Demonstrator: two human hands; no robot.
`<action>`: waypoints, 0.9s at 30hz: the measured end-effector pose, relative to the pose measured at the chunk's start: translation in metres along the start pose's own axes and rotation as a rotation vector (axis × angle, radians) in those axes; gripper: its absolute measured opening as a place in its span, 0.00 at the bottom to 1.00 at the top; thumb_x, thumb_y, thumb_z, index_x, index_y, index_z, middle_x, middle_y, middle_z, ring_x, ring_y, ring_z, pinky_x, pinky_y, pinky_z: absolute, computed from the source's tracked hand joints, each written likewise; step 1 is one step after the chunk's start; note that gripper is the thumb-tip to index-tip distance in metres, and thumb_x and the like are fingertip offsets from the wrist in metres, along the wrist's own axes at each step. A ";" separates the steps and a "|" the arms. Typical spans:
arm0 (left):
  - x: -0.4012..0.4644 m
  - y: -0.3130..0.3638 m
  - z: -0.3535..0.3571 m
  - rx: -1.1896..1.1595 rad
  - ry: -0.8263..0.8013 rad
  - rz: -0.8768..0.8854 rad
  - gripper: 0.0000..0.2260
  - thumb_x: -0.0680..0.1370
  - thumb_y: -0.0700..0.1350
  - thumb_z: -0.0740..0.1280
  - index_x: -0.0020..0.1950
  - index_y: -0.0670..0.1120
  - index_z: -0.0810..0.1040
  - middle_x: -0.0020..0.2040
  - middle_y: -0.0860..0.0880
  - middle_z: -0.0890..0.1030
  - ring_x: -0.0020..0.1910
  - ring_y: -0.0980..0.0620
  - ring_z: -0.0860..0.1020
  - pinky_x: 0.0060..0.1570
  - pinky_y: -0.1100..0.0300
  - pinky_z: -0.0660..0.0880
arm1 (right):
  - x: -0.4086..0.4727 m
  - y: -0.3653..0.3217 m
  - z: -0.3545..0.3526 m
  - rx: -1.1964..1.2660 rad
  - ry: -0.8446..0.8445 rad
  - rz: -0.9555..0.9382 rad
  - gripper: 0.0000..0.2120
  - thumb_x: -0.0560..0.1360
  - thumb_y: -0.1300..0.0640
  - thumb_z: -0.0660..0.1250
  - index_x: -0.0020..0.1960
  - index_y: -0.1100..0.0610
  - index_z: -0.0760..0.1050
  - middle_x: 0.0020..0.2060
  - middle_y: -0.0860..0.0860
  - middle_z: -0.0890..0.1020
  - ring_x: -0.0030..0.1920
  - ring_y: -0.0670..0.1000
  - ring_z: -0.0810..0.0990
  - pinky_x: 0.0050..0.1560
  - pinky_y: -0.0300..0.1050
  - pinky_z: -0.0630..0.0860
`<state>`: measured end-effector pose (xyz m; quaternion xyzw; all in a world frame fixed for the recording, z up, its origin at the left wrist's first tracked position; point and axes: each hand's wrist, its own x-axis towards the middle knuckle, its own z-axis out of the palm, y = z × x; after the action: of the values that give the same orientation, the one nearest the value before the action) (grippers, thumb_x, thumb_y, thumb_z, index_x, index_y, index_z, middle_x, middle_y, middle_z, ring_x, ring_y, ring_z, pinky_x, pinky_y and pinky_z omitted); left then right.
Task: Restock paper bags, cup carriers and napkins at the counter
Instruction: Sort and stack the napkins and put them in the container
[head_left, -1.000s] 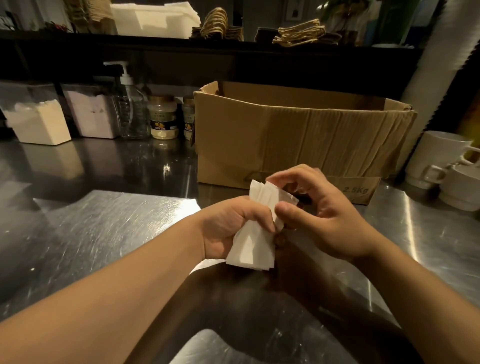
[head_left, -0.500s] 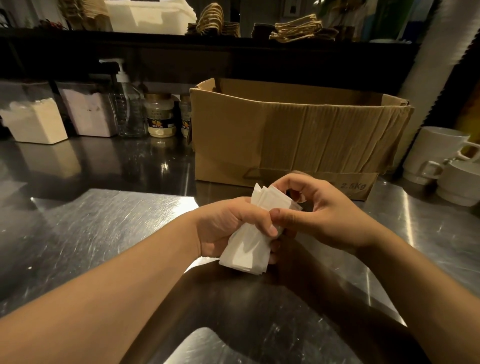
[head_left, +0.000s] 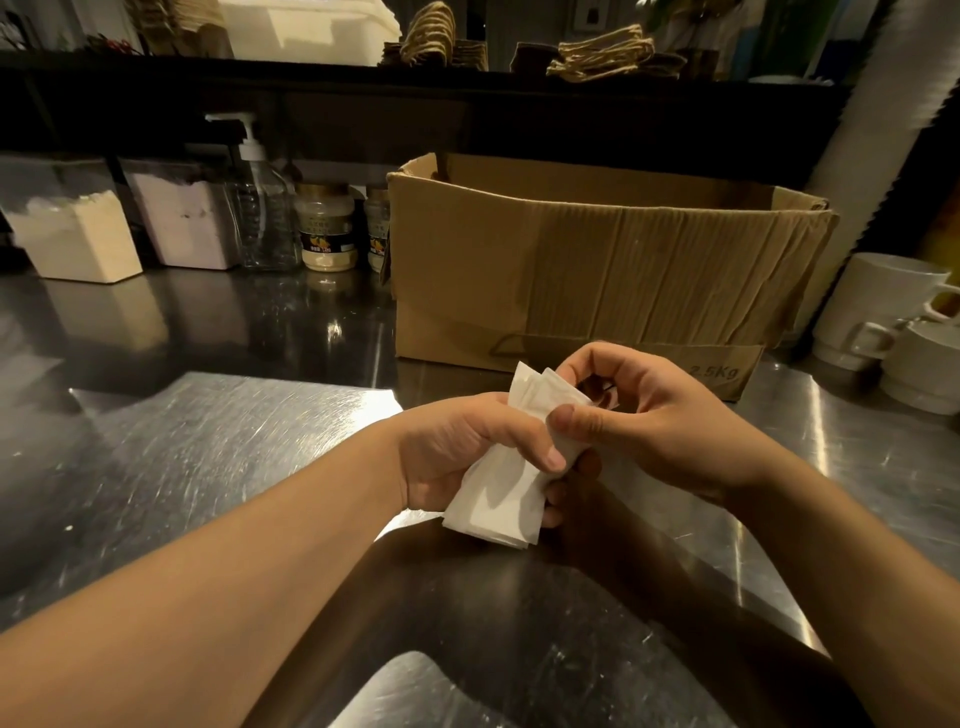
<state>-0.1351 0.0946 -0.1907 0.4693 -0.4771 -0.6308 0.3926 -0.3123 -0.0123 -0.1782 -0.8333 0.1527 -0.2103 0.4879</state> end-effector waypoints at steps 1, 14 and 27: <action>0.000 0.000 0.000 0.001 0.004 -0.002 0.20 0.67 0.41 0.66 0.58 0.51 0.74 0.42 0.48 0.81 0.40 0.50 0.82 0.43 0.55 0.82 | 0.000 0.000 0.000 -0.022 0.001 -0.005 0.18 0.70 0.50 0.74 0.56 0.58 0.79 0.50 0.53 0.82 0.43 0.48 0.83 0.40 0.44 0.80; -0.002 -0.001 -0.001 -0.008 -0.035 0.008 0.18 0.67 0.39 0.66 0.56 0.50 0.76 0.41 0.48 0.81 0.40 0.51 0.82 0.43 0.55 0.82 | 0.000 0.001 0.002 0.022 0.017 -0.016 0.20 0.70 0.49 0.74 0.61 0.53 0.77 0.52 0.51 0.81 0.47 0.49 0.84 0.42 0.46 0.82; 0.007 0.002 -0.031 0.599 0.537 0.078 0.09 0.72 0.43 0.78 0.50 0.51 0.86 0.47 0.51 0.86 0.52 0.50 0.83 0.60 0.48 0.80 | 0.010 0.018 0.006 0.129 0.309 0.079 0.07 0.76 0.57 0.71 0.53 0.51 0.80 0.45 0.46 0.86 0.46 0.43 0.84 0.46 0.38 0.82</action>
<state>-0.1067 0.0801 -0.1937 0.6925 -0.5377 -0.3036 0.3730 -0.3018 -0.0213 -0.1950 -0.7515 0.2447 -0.3257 0.5189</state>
